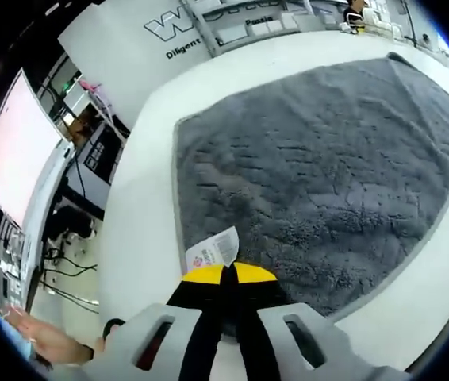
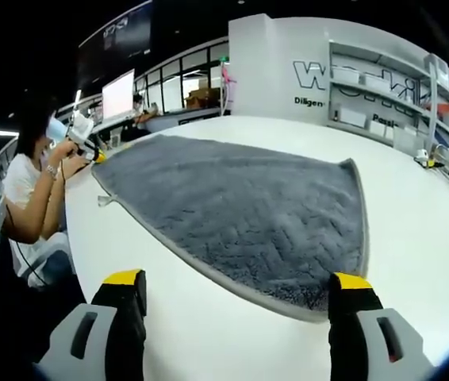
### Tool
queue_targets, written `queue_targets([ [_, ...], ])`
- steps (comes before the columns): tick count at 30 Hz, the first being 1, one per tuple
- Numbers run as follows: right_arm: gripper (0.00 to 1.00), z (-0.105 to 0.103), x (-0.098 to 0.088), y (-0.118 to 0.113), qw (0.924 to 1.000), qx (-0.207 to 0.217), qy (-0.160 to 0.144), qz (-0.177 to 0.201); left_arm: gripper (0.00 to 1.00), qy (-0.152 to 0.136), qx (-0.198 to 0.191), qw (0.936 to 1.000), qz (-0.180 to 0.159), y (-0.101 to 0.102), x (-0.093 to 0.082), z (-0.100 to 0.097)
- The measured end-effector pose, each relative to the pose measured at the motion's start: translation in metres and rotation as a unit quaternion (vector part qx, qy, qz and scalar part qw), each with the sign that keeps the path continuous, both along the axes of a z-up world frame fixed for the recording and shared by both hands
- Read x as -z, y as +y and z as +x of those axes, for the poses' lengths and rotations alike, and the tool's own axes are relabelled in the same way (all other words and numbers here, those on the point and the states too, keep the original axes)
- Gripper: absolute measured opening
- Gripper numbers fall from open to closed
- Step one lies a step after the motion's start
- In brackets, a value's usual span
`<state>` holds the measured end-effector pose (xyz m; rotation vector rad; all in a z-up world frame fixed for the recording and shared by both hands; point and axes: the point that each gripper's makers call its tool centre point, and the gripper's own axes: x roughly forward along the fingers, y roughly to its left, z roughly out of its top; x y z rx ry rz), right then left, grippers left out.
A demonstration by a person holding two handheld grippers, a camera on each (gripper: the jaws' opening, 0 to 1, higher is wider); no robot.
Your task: Open the folded towel by lifting each exposed corner and separating the folded layers until the towel lies flat within the target outline without major curled edges
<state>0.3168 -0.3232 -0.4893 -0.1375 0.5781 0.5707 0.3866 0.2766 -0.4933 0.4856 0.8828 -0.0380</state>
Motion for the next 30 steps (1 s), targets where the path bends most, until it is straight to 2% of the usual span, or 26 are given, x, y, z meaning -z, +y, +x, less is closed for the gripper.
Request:
queue_targets([
  [4,0.98,-0.001,0.0,0.0,1.0,0.0,0.0,0.0,0.03,-0.002,0.001,1.0,0.007,-0.001,0.0,-0.001],
  [6,0.98,-0.002,-0.002,0.0,1.0,-0.001,-0.002,0.0,0.07,-0.007,0.002,1.0,0.001,-0.003,-0.002,-0.002],
  [10,0.97,0.0,-0.007,-0.003,1.0,0.003,-0.006,-0.001,0.26,-0.042,0.007,0.9986,-0.033,-0.013,-0.011,-0.002],
  [12,0.95,0.001,-0.01,-0.005,1.0,0.005,-0.008,0.0,0.35,-0.061,0.029,0.9942,-0.083,-0.031,-0.016,-0.002],
  [15,0.91,0.004,-0.017,-0.008,0.9998,0.011,-0.014,0.004,0.41,-0.1,0.067,0.98,-0.158,-0.06,-0.027,-0.002],
  [16,0.91,0.006,-0.02,-0.008,0.9998,0.011,-0.017,0.004,0.44,-0.111,0.084,0.9724,-0.187,-0.073,-0.032,-0.004],
  [18,0.9,0.01,-0.024,-0.009,0.9997,0.011,-0.02,0.0,0.55,-0.125,0.11,0.9613,-0.219,-0.09,-0.037,-0.006],
  [20,0.86,0.016,-0.032,-0.009,0.9995,0.006,-0.032,-0.005,0.7,-0.138,0.132,0.9523,-0.238,-0.104,-0.042,-0.007],
  [24,0.79,0.032,-0.045,-0.008,0.9991,0.002,-0.042,-0.01,0.8,-0.176,0.159,0.9338,-0.268,-0.127,-0.056,-0.01],
  [27,0.76,0.045,-0.055,-0.007,0.9983,-0.008,-0.052,-0.025,0.96,-0.187,0.176,0.9164,-0.307,-0.144,-0.063,-0.016],
  [30,0.69,0.06,-0.065,-0.006,0.9978,-0.014,-0.059,-0.025,0.99,-0.188,0.184,0.9136,-0.31,-0.152,-0.062,-0.02],
])
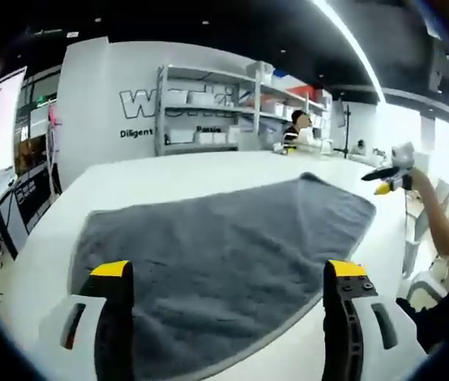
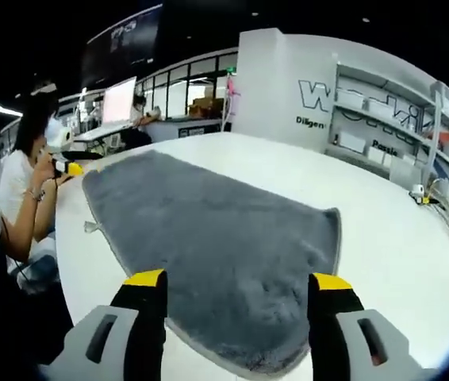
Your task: Open the folded towel by lifting each exposed corner and separating the folded layers until the towel lies flat within the target outline without major curled edges
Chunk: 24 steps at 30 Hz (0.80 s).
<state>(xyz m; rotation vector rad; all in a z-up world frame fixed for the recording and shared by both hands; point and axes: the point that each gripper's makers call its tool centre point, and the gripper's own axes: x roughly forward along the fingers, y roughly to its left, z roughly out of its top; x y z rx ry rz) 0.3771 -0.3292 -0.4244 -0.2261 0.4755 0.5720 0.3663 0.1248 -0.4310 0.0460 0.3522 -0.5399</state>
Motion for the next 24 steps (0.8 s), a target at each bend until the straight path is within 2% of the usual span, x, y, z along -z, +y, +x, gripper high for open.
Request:
queue_targets([
  [1,0.68,0.011,-0.006,0.001,1.0,-0.005,-0.004,-0.003,0.99,0.004,0.014,0.9999,0.002,-0.006,0.003,-0.004],
  [4,0.64,0.032,-0.018,-0.003,0.9999,-0.003,-0.011,-0.011,0.99,0.003,0.023,0.9997,0.002,-0.014,0.004,-0.007],
  [8,0.49,0.068,-0.03,-0.012,0.9992,0.014,-0.023,-0.029,0.99,0.0,0.037,0.9993,0.0,-0.023,0.006,-0.011],
  [11,0.36,0.096,-0.03,-0.023,0.9982,0.035,-0.02,-0.044,0.99,0.002,0.045,0.999,-0.005,-0.029,0.007,-0.013],
  [13,0.34,0.116,-0.026,-0.026,0.9974,0.037,-0.016,-0.059,0.99,0.004,0.054,0.9985,-0.01,-0.034,0.008,-0.016],
  [19,0.26,0.175,-0.004,-0.032,0.9961,0.056,0.011,-0.067,0.99,-0.005,0.057,0.998,-0.029,-0.037,0.004,-0.02],
  [24,0.26,0.196,0.028,-0.039,0.9921,0.072,0.05,-0.089,0.99,-0.005,0.057,0.9978,-0.032,-0.037,0.004,-0.023],
])
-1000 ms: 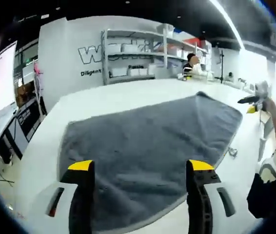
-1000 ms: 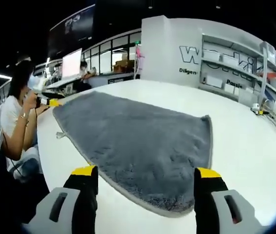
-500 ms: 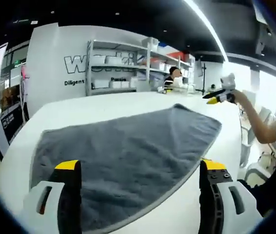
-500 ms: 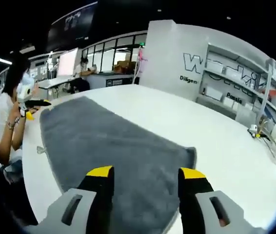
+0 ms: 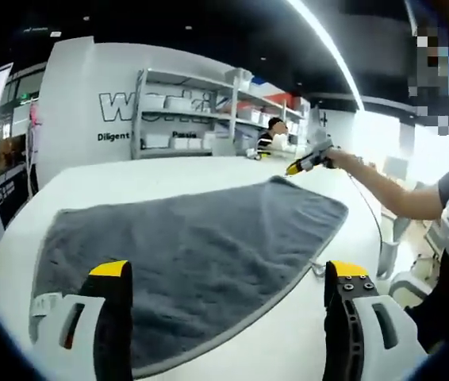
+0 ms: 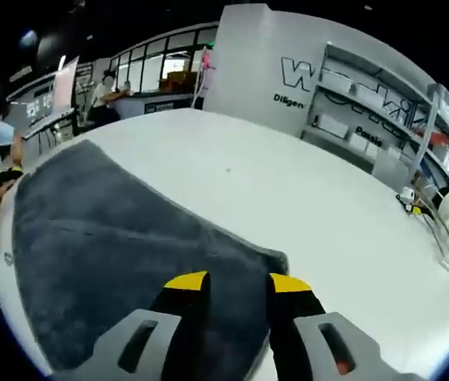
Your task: Open the folded towel by lifting each exposed corner and separating the folded layers until the towel lies flat within the target outline without major curled edges
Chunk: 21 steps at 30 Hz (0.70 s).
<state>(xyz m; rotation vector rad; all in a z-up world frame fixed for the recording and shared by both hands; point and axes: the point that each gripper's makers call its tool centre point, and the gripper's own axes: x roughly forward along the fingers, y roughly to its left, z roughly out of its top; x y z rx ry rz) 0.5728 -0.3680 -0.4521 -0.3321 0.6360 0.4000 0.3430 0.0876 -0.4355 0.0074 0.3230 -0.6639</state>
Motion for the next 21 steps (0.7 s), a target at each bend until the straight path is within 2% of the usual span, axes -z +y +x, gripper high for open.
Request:
queue_targets([
  [7,0.26,0.027,0.021,-0.01,0.9998,0.011,-0.001,0.015,0.99,-0.001,0.006,1.0,-0.004,-0.004,0.0,-0.003],
  [14,0.26,0.039,0.038,-0.021,0.9992,0.021,0.009,0.032,0.99,0.002,0.016,0.9999,-0.006,-0.012,0.002,-0.007],
  [17,0.26,0.041,0.047,-0.025,0.9978,0.032,0.024,0.054,0.99,0.002,0.021,0.9997,-0.01,-0.016,0.002,-0.01],
  [19,0.26,0.042,0.048,-0.022,0.9945,0.045,0.024,0.091,0.99,0.001,0.022,0.9997,-0.012,-0.017,0.001,-0.011],
  [21,0.25,0.042,0.047,-0.025,0.9941,0.047,0.023,0.095,0.99,0.001,0.025,0.9996,-0.016,-0.019,0.0,-0.012],
])
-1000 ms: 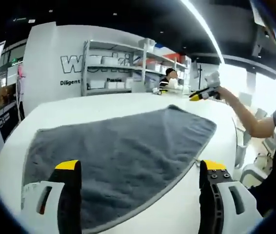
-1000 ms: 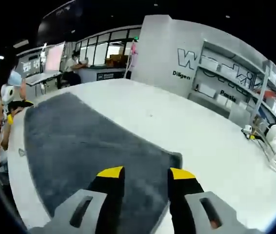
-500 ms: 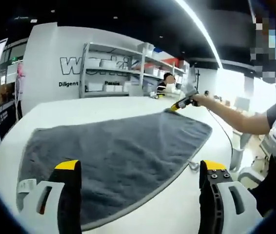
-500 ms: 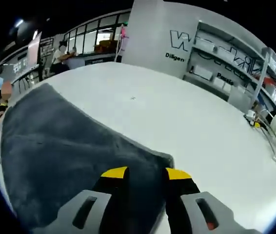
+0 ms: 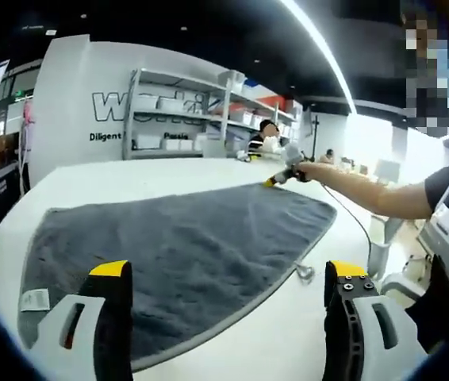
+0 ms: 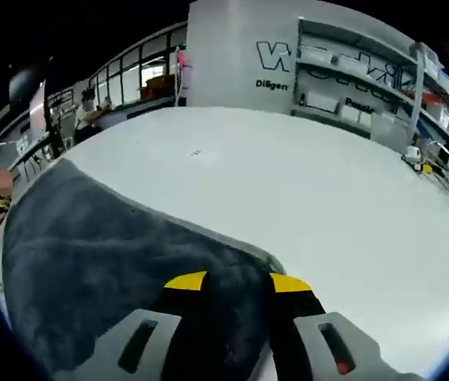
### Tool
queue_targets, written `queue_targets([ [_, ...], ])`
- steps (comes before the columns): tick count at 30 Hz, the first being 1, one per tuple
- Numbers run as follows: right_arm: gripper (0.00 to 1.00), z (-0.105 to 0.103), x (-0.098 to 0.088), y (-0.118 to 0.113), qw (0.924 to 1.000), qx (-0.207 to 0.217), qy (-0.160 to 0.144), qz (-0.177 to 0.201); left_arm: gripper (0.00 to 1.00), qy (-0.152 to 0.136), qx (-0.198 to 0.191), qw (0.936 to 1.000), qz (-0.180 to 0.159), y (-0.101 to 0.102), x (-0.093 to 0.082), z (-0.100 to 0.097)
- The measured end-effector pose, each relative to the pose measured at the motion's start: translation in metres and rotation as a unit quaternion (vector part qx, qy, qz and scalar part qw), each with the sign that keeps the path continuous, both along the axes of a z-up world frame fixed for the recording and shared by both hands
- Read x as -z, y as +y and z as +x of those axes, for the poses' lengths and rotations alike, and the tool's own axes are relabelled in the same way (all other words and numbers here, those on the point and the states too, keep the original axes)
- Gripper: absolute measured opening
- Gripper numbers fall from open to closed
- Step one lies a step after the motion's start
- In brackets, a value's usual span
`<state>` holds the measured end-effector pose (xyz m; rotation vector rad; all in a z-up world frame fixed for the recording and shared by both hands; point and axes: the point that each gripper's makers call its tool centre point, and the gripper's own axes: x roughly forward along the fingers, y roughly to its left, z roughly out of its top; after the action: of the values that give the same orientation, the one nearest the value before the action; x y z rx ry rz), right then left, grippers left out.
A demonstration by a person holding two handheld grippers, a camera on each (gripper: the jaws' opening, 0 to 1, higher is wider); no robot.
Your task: Open the folded towel by lifting each exposed corner and separating the folded layers until the towel lies flat within the target outline without major curled edges
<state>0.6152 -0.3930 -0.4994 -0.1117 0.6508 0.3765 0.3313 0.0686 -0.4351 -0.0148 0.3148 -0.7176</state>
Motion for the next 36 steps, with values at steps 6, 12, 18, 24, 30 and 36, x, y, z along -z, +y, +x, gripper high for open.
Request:
queue_targets([
  [6,0.15,-0.002,0.0,-0.004,1.0,0.004,-0.003,0.001,0.99,0.003,0.004,1.0,0.004,-0.003,0.002,-0.004],
  [12,0.05,0.002,0.0,-0.014,0.9999,0.007,0.0,0.009,0.99,0.003,0.007,1.0,0.001,-0.005,0.0,-0.008],
  [18,0.05,0.001,0.0,-0.028,0.9998,0.01,0.007,-0.015,0.99,0.0,-0.001,1.0,-0.003,-0.002,-0.004,-0.01],
  [24,0.06,0.001,0.001,-0.052,0.9988,0.018,0.016,-0.041,0.99,0.002,-0.018,0.9998,0.008,0.007,-0.001,-0.009],
  [30,0.07,0.011,-0.001,-0.084,0.9943,0.039,0.02,-0.097,0.99,0.003,-0.034,0.9993,0.012,0.014,-0.001,-0.006],
  [36,0.07,0.017,-0.001,-0.088,0.9884,0.043,0.007,-0.146,0.99,0.006,-0.041,0.9991,0.008,0.017,-0.001,-0.002],
])
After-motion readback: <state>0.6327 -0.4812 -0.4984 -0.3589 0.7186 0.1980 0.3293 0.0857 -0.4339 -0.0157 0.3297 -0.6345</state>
